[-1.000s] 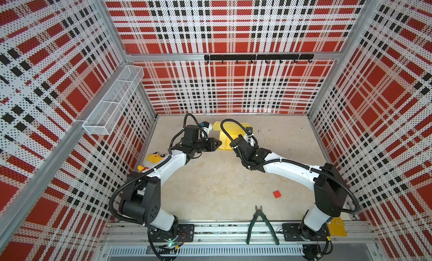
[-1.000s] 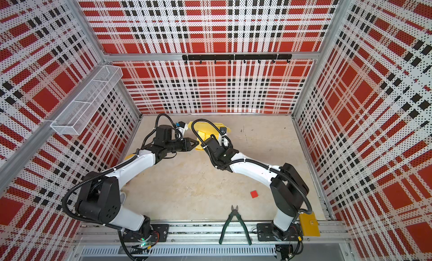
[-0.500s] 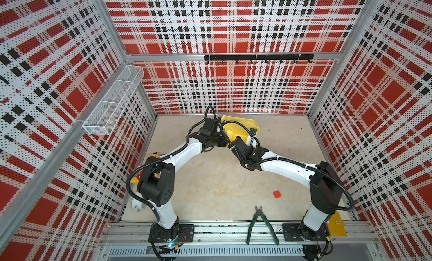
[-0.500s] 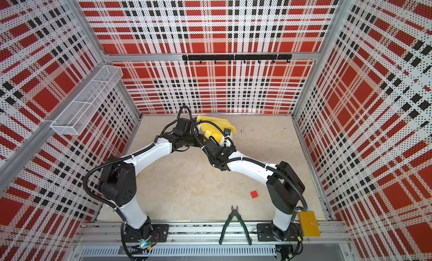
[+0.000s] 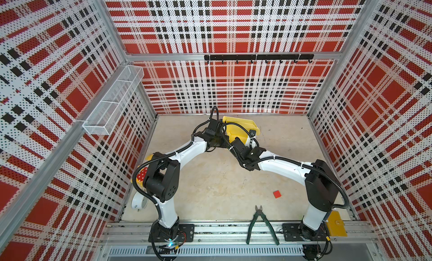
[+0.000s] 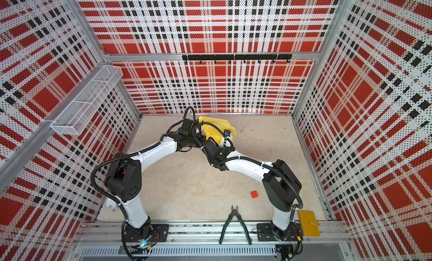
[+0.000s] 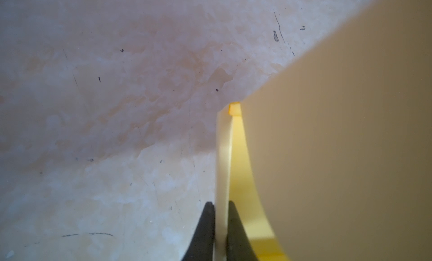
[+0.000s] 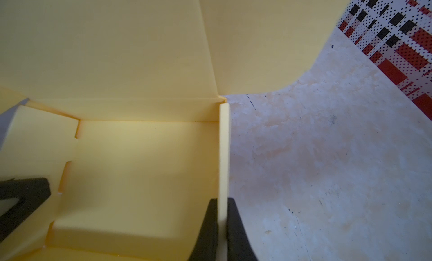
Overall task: Assemble paper box
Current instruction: First fold the bottom flaps of a flat cardboard box at the center of the table.
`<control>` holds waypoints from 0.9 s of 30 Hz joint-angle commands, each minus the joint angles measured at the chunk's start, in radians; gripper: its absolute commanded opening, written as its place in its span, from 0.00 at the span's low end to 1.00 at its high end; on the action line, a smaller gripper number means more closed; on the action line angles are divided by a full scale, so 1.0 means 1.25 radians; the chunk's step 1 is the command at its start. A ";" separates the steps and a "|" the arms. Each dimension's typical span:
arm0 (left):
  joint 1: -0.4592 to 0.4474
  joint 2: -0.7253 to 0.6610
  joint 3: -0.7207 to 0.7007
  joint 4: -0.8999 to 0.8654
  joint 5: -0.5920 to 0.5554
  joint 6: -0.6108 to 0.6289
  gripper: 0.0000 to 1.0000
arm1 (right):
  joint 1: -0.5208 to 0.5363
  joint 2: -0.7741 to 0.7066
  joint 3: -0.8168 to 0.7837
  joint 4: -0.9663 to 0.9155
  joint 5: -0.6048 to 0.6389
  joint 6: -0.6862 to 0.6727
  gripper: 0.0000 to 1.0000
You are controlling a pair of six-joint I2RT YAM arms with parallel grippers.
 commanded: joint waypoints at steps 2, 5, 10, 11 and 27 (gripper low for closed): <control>-0.041 0.009 0.027 -0.001 0.033 -0.005 0.27 | 0.028 0.003 0.041 0.124 -0.064 0.006 0.00; -0.037 0.008 0.032 0.000 0.031 -0.001 0.23 | 0.027 -0.006 0.016 0.147 -0.074 0.012 0.00; -0.021 0.020 0.048 -0.001 0.025 -0.016 0.05 | 0.028 -0.020 -0.020 0.197 -0.098 0.008 0.00; -0.019 0.021 0.045 0.018 0.034 -0.021 0.00 | 0.027 -0.019 -0.018 0.195 -0.099 0.007 0.00; -0.032 -0.002 0.076 0.017 0.010 -0.027 0.34 | -0.002 -0.023 -0.056 0.207 -0.128 0.041 0.00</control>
